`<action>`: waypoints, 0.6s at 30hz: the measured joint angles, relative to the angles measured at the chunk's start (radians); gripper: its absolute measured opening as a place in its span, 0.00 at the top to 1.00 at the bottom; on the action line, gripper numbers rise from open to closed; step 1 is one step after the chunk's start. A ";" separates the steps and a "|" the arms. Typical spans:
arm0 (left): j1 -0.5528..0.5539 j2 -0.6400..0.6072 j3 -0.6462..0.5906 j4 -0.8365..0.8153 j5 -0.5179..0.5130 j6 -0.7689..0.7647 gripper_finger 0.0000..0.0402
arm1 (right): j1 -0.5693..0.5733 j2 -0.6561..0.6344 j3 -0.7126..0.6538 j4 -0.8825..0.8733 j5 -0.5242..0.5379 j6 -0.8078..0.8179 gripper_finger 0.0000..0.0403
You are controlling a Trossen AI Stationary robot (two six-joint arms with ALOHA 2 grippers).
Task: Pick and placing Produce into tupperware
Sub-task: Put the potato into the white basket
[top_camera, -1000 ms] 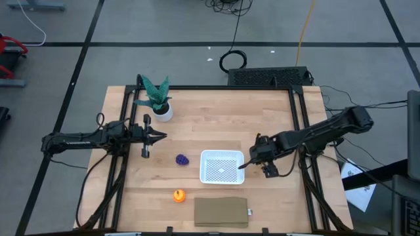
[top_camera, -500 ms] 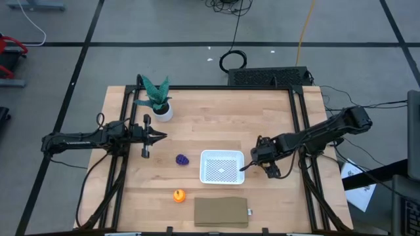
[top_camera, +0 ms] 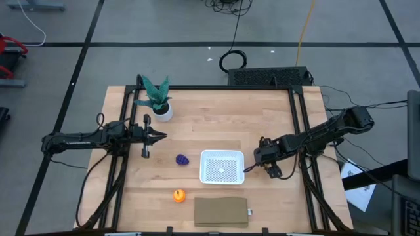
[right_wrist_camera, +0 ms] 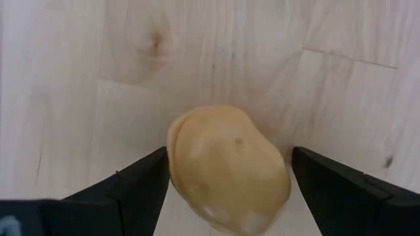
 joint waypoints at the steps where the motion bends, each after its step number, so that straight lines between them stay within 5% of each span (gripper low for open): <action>1: 0.000 0.000 0.000 0.000 0.000 0.001 0.92 | 0.000 0.000 0.000 0.002 0.000 -0.011 0.23; 18: 0.000 0.000 0.000 0.000 0.000 0.006 0.92 | 0.026 0.003 -0.002 0.042 0.003 -0.208 0.32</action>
